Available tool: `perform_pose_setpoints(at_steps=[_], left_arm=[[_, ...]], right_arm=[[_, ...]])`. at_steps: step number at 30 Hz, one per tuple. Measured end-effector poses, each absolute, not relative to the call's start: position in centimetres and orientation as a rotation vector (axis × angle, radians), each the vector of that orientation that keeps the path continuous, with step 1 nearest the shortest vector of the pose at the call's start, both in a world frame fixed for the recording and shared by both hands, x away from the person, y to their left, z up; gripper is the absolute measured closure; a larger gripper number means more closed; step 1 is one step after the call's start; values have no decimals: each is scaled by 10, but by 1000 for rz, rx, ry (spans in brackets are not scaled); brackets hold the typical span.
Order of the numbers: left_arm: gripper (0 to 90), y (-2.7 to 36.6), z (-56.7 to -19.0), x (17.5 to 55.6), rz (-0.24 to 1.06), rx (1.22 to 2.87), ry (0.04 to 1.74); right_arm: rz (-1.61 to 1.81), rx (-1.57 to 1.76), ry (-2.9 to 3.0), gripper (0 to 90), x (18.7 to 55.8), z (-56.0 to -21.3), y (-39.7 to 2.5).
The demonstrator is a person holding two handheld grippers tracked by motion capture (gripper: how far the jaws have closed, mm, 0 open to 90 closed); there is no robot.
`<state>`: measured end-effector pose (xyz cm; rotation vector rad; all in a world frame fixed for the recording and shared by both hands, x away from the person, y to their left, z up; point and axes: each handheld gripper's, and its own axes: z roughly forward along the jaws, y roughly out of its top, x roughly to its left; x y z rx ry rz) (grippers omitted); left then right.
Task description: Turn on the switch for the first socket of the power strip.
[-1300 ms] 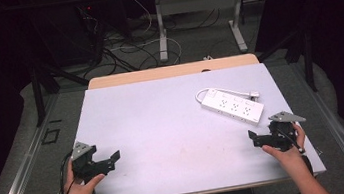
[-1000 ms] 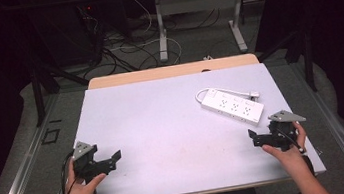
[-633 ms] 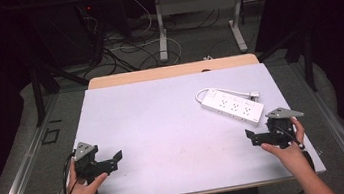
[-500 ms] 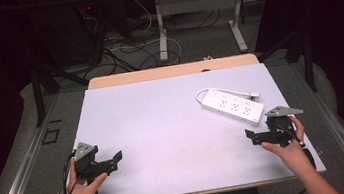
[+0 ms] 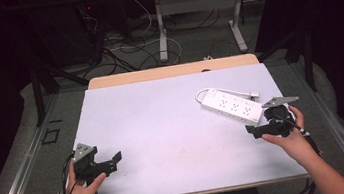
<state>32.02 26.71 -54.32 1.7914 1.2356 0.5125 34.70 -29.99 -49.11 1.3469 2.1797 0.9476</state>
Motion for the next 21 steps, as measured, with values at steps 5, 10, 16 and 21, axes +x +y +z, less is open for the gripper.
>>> perform_pose_setpoints(at_steps=[5, 10, 16, 21], left_arm=[[1, 267, -544, 320, 512, 1797, 1237], [0, 268, -544, 320, 516, 1793, 1239], [1, 268, -543, 320, 517, 1791, 1243], [1, 268, -544, 320, 516, 1793, 1243]], right_arm=[[948, 1335, 2210, 151, 352, -486, -298], [924, 1303, 2258, 180, 362, -476, -295], [917, 1302, 2279, 237, 372, -467, -295], [903, 1284, 2281, 265, 380, -457, -294]])
